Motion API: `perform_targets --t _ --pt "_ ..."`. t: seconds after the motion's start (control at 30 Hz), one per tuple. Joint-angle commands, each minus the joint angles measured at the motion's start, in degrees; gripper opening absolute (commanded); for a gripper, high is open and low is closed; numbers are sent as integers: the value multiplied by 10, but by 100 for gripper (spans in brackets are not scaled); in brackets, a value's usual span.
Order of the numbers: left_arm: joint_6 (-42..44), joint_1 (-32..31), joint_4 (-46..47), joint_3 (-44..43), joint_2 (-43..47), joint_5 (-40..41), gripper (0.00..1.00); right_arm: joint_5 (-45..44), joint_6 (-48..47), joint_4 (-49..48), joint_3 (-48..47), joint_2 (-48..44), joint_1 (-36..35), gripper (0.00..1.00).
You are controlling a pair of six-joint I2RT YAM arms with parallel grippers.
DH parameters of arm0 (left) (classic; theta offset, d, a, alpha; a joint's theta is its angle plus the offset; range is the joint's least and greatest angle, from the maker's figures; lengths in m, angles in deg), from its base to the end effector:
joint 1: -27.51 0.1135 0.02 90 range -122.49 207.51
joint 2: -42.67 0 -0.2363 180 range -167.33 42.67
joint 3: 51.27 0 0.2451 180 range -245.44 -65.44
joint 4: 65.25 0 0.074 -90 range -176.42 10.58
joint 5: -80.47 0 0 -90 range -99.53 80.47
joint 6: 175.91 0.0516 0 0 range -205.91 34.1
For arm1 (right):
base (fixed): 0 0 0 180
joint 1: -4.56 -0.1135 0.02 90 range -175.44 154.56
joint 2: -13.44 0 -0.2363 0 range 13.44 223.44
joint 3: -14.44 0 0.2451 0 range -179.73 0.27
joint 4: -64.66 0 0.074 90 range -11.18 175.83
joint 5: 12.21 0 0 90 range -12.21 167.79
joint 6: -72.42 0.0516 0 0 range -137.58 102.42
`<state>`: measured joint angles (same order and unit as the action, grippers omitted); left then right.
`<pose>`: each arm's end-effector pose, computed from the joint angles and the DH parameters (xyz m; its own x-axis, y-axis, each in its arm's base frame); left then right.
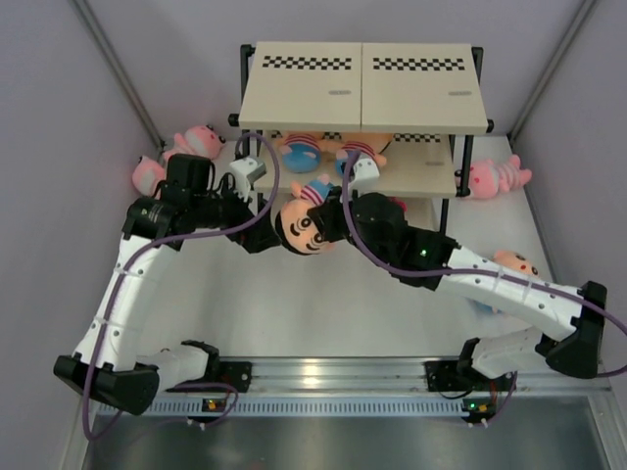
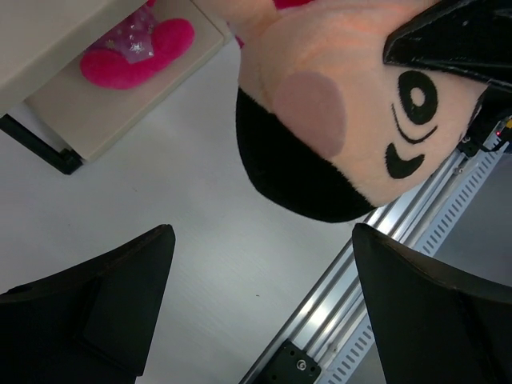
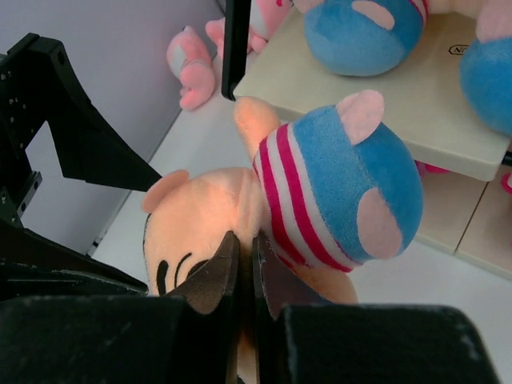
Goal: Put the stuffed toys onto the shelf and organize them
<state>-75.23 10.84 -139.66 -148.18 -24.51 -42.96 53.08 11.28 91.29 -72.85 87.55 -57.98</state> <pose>0.2068 -0.0916 0.3705 -0.5480 0.3255 -0.7705 0.7289 0.6378 -0.2489 0.1628 0.2665 0.3685 -0.3925 0.1956 -0.8987 -0.4900 0.7824 0.3843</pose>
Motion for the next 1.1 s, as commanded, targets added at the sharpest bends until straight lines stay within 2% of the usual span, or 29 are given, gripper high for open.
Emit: perform_targets --t 0.0,0.17,0.37,0.4,0.43,0.47,0.57,0.6,0.63,0.7,0.73,0.77,0.8,0.87,0.9,0.93,1.07 --pt "-27 -2 29 -28 -15 -46 99 -24 26 -100 -7 8 -14 0" --pt "-35 -2 30 -24 -33 -86 99 -27 17 -98 -25 33 -22 0" --pt "-53 -2 58 -32 -44 -23 98 28 12 -140 -23 43 -25 0" --pt "-55 -2 62 -32 -48 -20 95 47 12 -139 -28 46 -26 0" --pt "-55 -2 62 -31 -52 -15 83 63 7 -147 -27 49 -28 0" --pt "-53 -2 62 -30 -61 -12 57 86 0 -154 -24 48 -28 0" --pt "-37 -2 61 -16 -62 -12 10 158 -27 -160 -8 36 -28 0" --pt "-32 -2 62 -12 -60 -12 0 183 -37 -152 -5 27 -28 0" --pt "-21 -2 61 -8 -59 -14 0 195 -60 -141 -4 23 -28 1" --pt "-5 -2 61 2 -52 -24 0 264 -93 -95 -11 9 -25 13" --pt "19 -2 61 6 -49 -30 0 292 -132 -70 -19 3 -14 40" --pt "35 -2 60 14 -45 -34 0 321 -157 -38 -32 -2 -2 54" --pt "50 -2 59 20 -33 -42 0 377 -188 57 -65 -12 23 72" --pt "114 -2 50 48 -18 -56 0 417 -314 158 -101 -26 52 82" --pt "160 -2 42 57 -5 -79 0 465 -359 246 -133 -40 84 87" --pt "182 -2 35 65 -2 -93 0 493 -462 296 -148 -47 101 87" --pt "259 -3 -18 88 -9 -155 0 504 -661 403 -176 -74 135 93"
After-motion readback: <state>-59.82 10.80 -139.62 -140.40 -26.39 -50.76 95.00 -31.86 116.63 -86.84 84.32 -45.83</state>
